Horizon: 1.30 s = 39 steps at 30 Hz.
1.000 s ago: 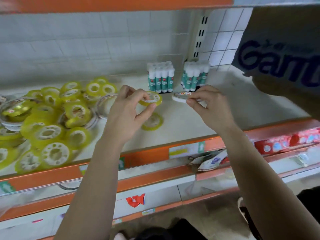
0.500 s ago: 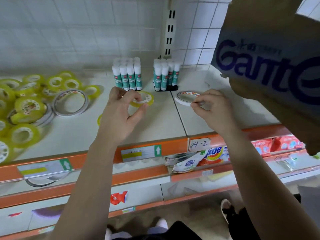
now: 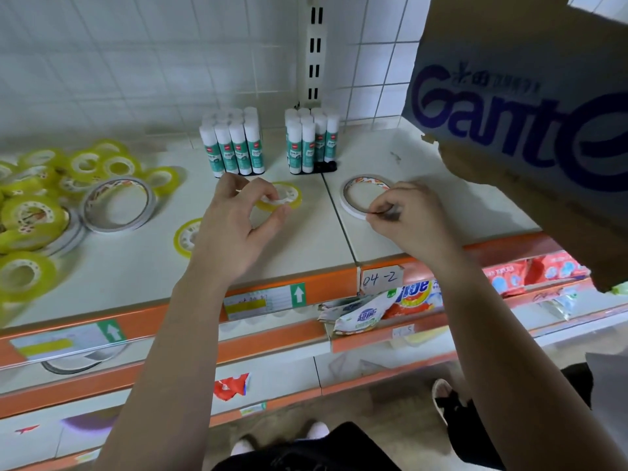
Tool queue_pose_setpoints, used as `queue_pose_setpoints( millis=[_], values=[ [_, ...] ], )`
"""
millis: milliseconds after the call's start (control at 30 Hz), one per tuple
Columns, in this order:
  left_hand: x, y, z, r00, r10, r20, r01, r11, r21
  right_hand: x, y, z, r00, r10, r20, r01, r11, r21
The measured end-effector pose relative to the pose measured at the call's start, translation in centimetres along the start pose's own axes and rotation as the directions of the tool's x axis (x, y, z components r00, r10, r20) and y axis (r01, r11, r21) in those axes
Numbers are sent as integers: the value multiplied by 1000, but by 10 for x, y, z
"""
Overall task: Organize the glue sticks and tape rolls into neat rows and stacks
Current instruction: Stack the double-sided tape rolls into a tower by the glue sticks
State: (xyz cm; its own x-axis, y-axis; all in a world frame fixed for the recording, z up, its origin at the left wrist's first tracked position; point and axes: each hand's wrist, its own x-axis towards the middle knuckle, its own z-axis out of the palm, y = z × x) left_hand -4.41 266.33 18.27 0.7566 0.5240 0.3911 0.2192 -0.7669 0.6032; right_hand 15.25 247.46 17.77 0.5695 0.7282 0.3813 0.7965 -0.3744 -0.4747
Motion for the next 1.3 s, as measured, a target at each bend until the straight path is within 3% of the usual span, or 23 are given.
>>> queue_pose_setpoints(
  millis=[333, 800, 1300],
  values=[
    [6, 6, 9, 999, 36, 27, -35, 999, -23, 31, 27, 4, 1000, 2, -18, -4, 996, -91],
    [25, 13, 25, 1000, -17, 4, 17, 1000, -16, 95, 67, -1, 1000, -15, 2, 15, 998, -63],
    [23, 4, 24, 999, -25, -28, 25, 1000, -2, 98, 86, 18, 1000, -12, 0, 12, 998, -61]
  ],
)
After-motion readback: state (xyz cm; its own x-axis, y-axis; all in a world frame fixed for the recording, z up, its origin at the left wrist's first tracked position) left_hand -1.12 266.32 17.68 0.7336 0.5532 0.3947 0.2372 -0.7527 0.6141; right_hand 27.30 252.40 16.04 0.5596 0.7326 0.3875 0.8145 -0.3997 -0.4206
